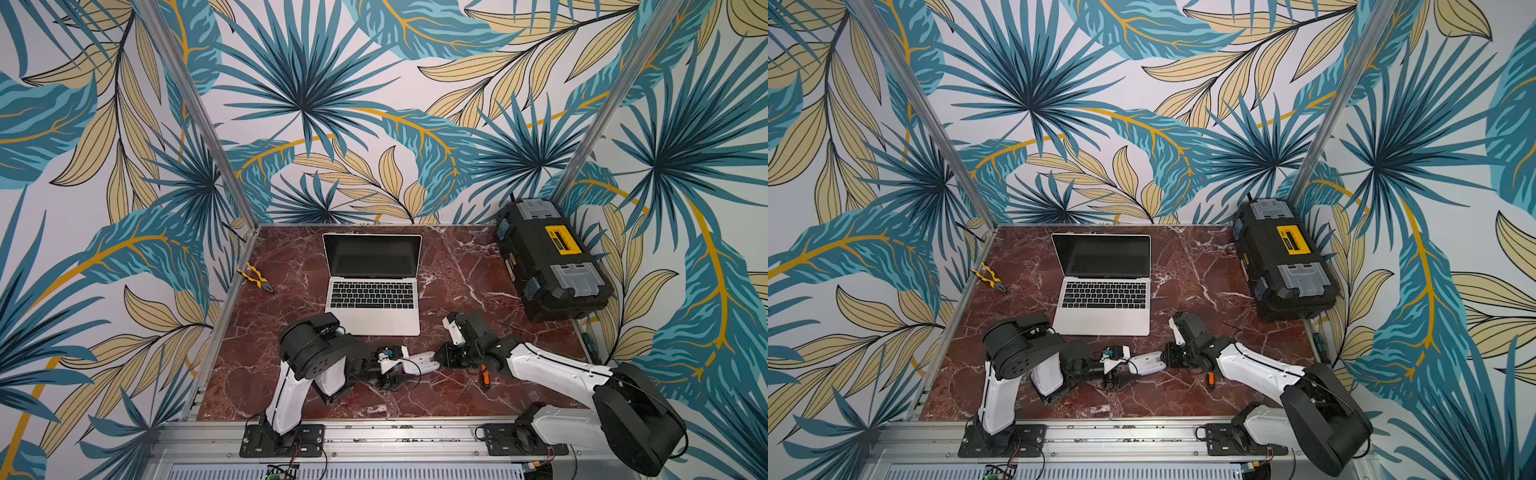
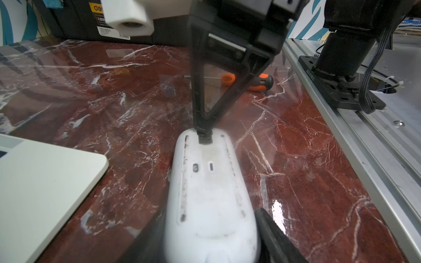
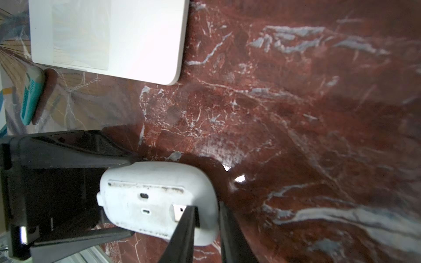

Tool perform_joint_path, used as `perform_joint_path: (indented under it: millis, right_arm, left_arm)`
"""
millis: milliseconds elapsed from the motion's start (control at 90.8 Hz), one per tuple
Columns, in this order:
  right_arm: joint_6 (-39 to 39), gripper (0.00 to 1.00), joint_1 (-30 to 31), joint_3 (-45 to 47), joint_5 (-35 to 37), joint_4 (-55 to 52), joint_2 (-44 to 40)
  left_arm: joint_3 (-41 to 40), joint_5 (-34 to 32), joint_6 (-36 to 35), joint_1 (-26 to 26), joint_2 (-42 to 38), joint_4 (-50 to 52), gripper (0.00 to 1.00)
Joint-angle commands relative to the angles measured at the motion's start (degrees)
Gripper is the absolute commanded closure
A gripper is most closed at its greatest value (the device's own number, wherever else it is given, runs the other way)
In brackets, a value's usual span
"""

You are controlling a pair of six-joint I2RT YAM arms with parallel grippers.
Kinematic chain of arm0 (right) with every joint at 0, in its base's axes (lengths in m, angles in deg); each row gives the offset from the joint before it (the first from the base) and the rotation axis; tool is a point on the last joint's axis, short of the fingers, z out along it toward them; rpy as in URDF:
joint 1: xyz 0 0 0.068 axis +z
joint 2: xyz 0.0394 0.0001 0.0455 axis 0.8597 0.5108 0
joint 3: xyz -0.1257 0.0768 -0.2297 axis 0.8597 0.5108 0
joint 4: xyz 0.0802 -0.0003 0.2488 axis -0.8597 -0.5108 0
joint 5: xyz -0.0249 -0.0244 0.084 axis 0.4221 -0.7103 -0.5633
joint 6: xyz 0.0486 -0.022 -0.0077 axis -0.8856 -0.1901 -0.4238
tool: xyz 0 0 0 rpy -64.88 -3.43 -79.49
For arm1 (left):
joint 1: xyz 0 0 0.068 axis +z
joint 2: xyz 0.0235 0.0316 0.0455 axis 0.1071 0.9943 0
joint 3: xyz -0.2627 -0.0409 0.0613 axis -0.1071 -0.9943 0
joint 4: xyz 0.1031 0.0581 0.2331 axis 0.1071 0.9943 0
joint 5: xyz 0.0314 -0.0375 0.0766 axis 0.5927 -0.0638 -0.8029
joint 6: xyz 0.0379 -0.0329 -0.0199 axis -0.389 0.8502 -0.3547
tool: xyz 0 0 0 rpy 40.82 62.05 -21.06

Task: Remove the wireless mouse receiver from the laptop
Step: Insert the USB plug into the mouse, then pick up the mouse from the center of the board.

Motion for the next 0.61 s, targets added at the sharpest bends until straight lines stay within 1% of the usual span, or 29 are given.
perform_joint_path:
  millis: [0, 33, 66, 264, 363, 430, 595]
  right_arm:
    - [3.63, 0.66, 0.37, -2.00, 3.66, -4.48, -1.91]
    - [4.38, 0.62, 0.35, -3.04, 4.57, -5.12, -2.65]
    - [4.97, 0.60, 0.34, -4.13, 5.66, -5.65, -3.48]
    - [11.16, 0.53, 0.37, -7.76, 6.93, -5.69, -6.76]
    - [15.24, 0.50, 0.37, -8.36, 5.48, -5.42, -7.96]
    - [17.98, 0.49, 0.37, -8.33, 3.21, -4.81, -9.18]
    - [24.36, 0.45, 0.37, -8.56, -1.74, -2.06, -14.04]
  left_arm:
    - [0.10, -0.48, 0.42, 0.10, 1.34, 2.00, 0.46]
    - [0.02, -0.46, 0.68, 0.13, 1.04, 1.90, 0.46]
    - [-0.06, -0.50, 0.81, 0.15, 0.75, 1.91, 0.47]
    - [-0.30, 0.19, 4.72, 0.18, -1.65, 1.83, 0.51]
    - [-0.83, 0.62, 7.71, 0.30, -3.88, 1.82, 0.51]
    - [-1.41, 0.97, 10.22, 0.74, -5.73, 1.81, 0.53]
    - [-1.57, 3.73, 18.00, 2.75, -7.95, 2.16, 0.63]
